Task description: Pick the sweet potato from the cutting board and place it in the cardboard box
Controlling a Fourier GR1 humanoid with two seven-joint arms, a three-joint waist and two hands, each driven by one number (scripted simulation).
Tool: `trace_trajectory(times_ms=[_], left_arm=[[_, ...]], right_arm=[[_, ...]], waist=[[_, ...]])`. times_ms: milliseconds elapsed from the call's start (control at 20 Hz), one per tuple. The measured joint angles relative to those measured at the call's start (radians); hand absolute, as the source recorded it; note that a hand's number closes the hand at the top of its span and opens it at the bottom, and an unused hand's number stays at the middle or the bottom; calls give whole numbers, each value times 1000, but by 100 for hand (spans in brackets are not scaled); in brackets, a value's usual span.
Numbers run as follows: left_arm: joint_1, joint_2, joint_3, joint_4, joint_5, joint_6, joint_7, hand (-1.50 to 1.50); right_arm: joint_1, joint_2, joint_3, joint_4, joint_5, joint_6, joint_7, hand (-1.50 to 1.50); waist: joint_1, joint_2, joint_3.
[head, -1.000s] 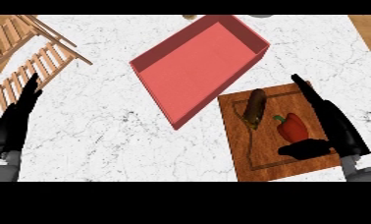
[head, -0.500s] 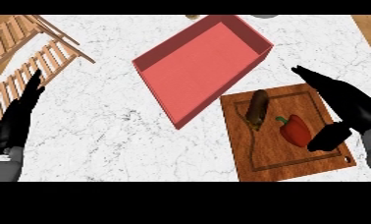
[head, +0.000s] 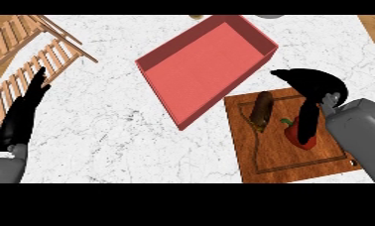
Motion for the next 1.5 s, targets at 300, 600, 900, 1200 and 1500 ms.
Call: trace_trajectory(times_ms=[300,600,900,1200,1500], left_arm=[[11,-20,17,-13,-16,0,5,0],[20,-34,40,-39,-39,-19,19,0],[30,-54,72,-22,-63,-35,-8,0],[33,-65,95,-28,-79,-58,7,0],[26,-72,122,-7,-102,-76,-20,0]], right_arm=[[-85,99,6,175,56,74,12,-150],[-89,180,-9,233,144,104,10,-150],[-99,224,-64,261,205,139,-10,-150],[-101,291,-102,275,245,149,-48,-150],[-79,360,-127,228,273,162,-34,-150]], waist=[[-10,-1,0],[-18,-3,1],[-20,-4,2],[-21,-4,2],[-22,-7,5]])
